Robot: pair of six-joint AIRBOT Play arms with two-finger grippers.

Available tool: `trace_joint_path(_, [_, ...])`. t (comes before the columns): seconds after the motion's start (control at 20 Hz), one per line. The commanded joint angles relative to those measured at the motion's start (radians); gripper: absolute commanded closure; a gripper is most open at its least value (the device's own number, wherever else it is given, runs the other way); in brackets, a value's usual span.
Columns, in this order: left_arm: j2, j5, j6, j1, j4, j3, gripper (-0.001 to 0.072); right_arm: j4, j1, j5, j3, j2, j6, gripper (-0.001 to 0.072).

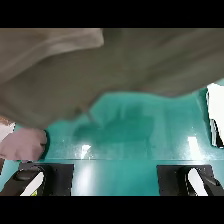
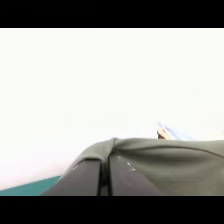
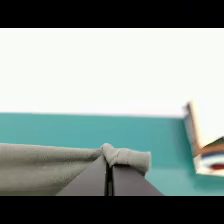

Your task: Fold the shirts.

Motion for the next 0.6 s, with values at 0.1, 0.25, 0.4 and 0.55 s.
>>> trace_joint_path(0.1, [-0.045,-0.069,-0.039,0.001,0.072,-0.123,0.0682,-0.038,0.019,0.200,0.171,-0.139,0.040,0.0700])
trace_joint_path(0.25, [-0.159,-0.166,-0.046,0.001,0.078,-0.307,0.0681,-0.099,0.142,0.289,0.077,-0.271,0.080,0.0700])
trace_joint_path(0.4, [-0.317,-0.187,-0.046,0.001,0.079,-0.487,0.0681,-0.296,0.287,0.340,-0.071,-0.418,0.122,0.0700])
trace_joint_path(0.55, [-0.494,-0.155,-0.044,0.001,0.047,-0.598,0.0681,-0.353,0.369,0.311,-0.174,-0.601,0.129,0.0700])
